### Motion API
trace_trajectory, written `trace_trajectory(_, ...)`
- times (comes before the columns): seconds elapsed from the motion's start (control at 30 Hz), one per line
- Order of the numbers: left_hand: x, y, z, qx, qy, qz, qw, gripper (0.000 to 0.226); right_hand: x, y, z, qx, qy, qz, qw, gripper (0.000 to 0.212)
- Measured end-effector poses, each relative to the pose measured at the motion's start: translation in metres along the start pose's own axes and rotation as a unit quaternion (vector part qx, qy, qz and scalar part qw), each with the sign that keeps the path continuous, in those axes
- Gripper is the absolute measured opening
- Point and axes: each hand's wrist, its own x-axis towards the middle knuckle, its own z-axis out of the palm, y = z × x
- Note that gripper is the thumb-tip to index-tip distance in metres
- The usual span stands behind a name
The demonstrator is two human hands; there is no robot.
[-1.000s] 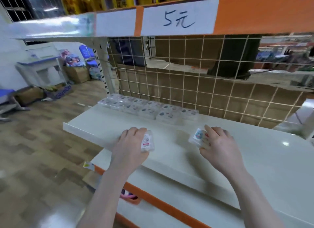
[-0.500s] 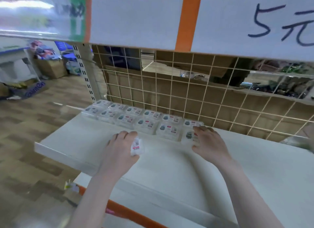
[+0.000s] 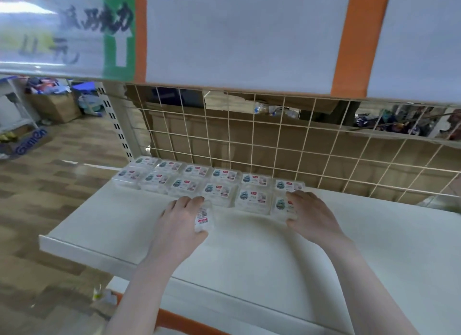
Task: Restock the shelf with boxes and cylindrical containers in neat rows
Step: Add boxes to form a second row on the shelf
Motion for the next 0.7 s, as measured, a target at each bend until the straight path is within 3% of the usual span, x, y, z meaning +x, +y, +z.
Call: trace_trajectory(0.7, -0.001, -0.009, 0.004, -0.013, 0.025, 0.004, 1.0, 0.068, 0.001, 0.007, 0.016, 0.044, 0.024, -0.009, 0.999, 0.047)
